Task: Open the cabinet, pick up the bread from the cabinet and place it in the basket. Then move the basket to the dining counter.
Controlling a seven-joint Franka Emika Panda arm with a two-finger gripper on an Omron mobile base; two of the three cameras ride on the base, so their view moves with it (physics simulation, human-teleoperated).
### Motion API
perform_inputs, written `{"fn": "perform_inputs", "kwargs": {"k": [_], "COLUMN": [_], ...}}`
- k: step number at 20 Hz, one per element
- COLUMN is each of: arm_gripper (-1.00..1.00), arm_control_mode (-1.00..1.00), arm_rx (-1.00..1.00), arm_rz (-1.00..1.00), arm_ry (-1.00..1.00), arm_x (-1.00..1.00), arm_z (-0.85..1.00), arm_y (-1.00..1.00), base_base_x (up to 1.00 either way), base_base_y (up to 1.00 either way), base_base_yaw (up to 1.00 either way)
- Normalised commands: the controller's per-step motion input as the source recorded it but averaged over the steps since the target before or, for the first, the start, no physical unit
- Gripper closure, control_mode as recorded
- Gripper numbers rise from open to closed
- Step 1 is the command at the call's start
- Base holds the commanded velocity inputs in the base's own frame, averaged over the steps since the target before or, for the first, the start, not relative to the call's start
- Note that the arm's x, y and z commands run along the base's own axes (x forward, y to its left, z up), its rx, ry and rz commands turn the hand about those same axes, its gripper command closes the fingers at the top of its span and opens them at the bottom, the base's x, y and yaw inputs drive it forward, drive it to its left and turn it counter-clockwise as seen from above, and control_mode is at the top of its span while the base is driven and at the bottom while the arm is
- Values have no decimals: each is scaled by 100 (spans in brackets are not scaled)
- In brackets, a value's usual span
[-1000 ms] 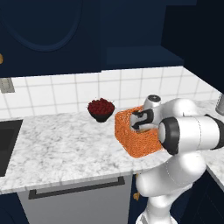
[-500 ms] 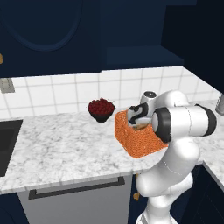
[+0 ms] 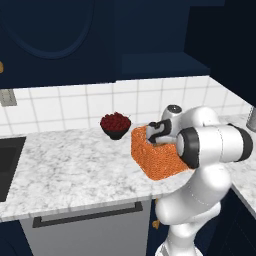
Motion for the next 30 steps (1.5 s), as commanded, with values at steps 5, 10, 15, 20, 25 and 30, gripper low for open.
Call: {"fn": "perform_inputs", "kwargs": {"k": [5,10,15,20,25,30], "arm_gripper": [-100,-100,-100,-100,-100,-100], "arm_control_mode": [-100,-100,-100,-100,-100,-100], "arm_rx": [-1,-1,-6,-3,0,0], "arm_rz": [0,0,0,0,0,0], "arm_ry": [-1,6,27,10,-19,-39], "arm_x": [-3,2,0,-2,-5,-17], "arm_z": [27,-15,-86,-34,49,46], "arm_y": [9,0,-16,-13,-5,0], "base_base_x": [0,0,0,0,0,0], "base_base_y": [0,0,0,0,0,0], "base_base_yaw": [0,0,0,0,0,0]}}
